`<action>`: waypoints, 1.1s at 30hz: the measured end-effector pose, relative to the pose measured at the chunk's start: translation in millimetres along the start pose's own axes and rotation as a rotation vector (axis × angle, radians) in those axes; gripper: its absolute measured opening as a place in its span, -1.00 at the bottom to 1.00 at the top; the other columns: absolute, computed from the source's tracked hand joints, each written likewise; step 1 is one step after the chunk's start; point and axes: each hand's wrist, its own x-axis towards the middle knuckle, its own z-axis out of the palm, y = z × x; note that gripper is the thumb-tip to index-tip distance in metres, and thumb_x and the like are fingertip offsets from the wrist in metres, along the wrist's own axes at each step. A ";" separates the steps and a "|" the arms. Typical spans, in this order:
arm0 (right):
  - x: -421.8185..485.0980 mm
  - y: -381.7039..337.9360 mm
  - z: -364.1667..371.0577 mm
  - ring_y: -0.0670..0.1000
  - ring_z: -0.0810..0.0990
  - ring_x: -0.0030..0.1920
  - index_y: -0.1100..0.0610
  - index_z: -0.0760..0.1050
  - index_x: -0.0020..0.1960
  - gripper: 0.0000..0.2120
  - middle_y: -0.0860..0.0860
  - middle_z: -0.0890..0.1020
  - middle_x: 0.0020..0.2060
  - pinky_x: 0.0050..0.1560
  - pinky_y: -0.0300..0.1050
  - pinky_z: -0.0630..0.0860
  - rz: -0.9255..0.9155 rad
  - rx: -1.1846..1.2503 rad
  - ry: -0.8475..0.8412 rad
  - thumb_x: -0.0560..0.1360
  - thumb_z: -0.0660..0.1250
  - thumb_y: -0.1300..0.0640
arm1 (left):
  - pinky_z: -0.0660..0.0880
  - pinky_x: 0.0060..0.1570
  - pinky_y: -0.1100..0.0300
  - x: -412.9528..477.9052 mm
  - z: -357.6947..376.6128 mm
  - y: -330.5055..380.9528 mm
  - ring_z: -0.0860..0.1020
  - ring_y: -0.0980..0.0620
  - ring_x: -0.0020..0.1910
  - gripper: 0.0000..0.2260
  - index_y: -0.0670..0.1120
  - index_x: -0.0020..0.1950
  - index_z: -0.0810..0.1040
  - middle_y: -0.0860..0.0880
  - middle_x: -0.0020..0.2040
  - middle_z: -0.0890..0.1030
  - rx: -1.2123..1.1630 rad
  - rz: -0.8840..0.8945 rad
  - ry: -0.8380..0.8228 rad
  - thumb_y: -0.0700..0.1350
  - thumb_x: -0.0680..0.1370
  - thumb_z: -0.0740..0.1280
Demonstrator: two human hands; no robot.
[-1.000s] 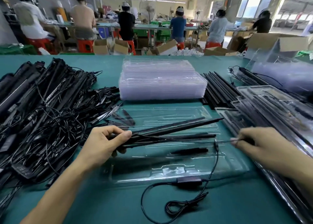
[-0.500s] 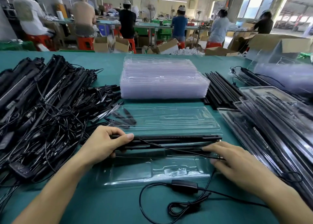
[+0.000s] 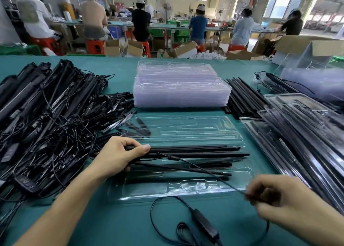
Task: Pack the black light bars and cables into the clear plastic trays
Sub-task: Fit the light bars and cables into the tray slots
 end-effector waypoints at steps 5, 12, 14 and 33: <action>3.2 -13.4 16.2 -0.03 0.51 -0.39 -0.09 0.60 -0.24 -0.66 -0.04 0.62 -0.38 -0.37 -0.35 0.38 -0.068 0.005 -0.082 0.30 0.34 0.37 | 0.42 -0.46 0.27 3.4 1.6 -0.3 0.44 0.07 -0.57 -0.64 0.03 -0.24 0.70 0.05 -0.51 0.45 0.094 -0.009 -0.002 0.32 0.30 0.45; 8.4 -19.2 28.7 -0.10 0.53 -0.28 -0.13 0.52 -0.25 -0.68 -0.20 0.60 -0.23 -0.26 -0.25 0.42 -0.092 -0.150 0.084 0.33 0.34 0.32 | 0.41 -0.14 0.10 -7.6 19.2 9.0 0.52 0.09 -0.03 -0.59 0.23 -0.05 0.65 0.19 -0.16 0.52 0.857 0.032 0.224 0.45 0.47 0.16; 8.1 -21.7 26.5 -0.13 0.52 -0.22 -0.15 0.50 -0.17 -0.69 -0.21 0.57 -0.21 -0.24 -0.29 0.37 -0.133 -0.215 0.198 0.32 0.35 0.28 | 0.35 -0.18 0.10 -11.1 23.2 13.0 0.50 0.09 0.07 -0.52 0.21 -0.01 0.64 0.18 -0.15 0.51 1.018 0.023 0.244 0.45 0.50 0.06; 24.8 1.1 49.7 -0.35 0.48 -0.13 -0.21 0.50 0.02 -0.59 -0.31 0.58 -0.11 -0.12 -0.49 0.33 -0.064 -0.152 0.154 0.43 0.37 0.30 | 0.45 0.15 0.01 -4.7 18.9 -2.3 0.53 0.15 0.03 -0.87 0.26 -0.10 0.61 0.21 -0.05 0.59 0.489 0.350 -0.055 0.16 0.39 0.46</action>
